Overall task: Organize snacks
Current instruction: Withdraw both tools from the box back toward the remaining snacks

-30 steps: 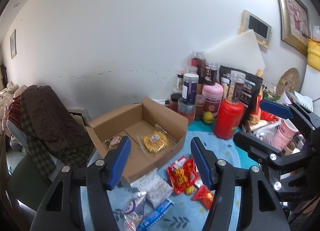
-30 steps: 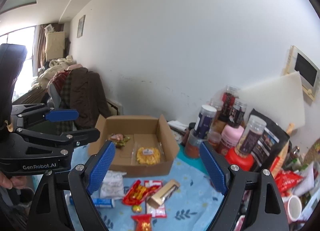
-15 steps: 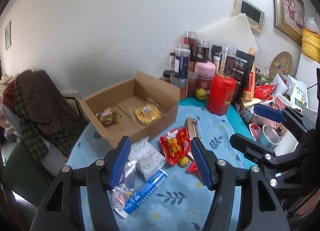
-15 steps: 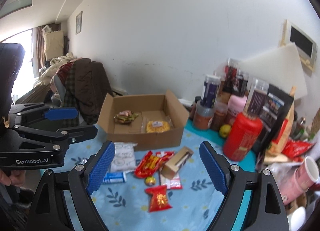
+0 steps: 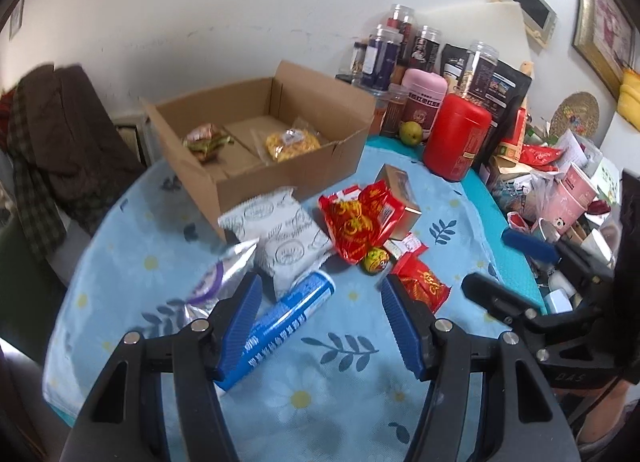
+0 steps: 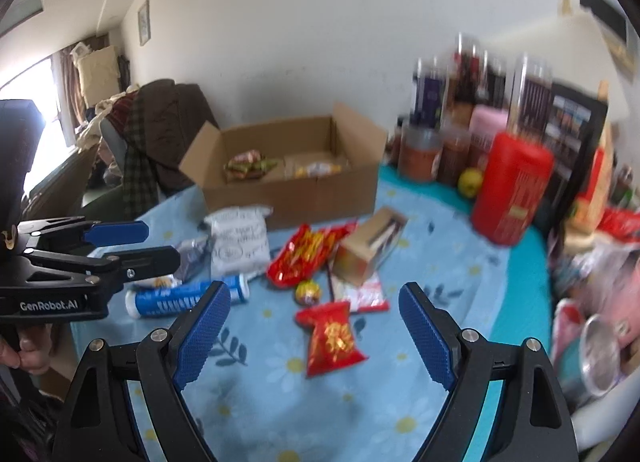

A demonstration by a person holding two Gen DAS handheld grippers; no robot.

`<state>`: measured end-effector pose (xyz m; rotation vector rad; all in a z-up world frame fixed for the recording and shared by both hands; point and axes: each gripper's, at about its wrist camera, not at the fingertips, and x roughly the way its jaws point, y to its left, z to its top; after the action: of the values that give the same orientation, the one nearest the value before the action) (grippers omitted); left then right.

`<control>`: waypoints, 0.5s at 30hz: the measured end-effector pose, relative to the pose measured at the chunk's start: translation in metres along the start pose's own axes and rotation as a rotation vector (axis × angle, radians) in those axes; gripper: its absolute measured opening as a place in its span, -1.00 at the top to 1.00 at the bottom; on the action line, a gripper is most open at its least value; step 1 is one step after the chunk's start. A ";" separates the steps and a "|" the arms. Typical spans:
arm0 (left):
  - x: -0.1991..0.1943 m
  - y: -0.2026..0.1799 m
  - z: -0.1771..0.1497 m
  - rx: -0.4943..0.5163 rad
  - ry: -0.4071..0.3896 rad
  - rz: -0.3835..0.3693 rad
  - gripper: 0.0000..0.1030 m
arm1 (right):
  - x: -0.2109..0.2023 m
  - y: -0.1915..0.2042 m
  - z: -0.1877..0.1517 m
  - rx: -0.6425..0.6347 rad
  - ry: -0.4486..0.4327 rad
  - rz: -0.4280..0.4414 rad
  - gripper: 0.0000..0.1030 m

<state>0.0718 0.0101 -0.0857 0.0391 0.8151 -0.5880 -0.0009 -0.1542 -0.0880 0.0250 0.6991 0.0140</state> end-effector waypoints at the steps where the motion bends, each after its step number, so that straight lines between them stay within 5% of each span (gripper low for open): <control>1: 0.003 0.002 -0.002 -0.010 0.003 -0.005 -0.20 | 0.005 -0.001 -0.003 0.006 0.014 0.002 -0.69; 15: 0.052 0.026 -0.021 -0.053 0.129 0.042 -0.20 | 0.052 -0.012 -0.017 -0.007 0.142 -0.005 -0.69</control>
<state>0.0987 0.0124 -0.1409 0.0459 0.9527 -0.5278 0.0282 -0.1649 -0.1345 0.0156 0.8409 0.0139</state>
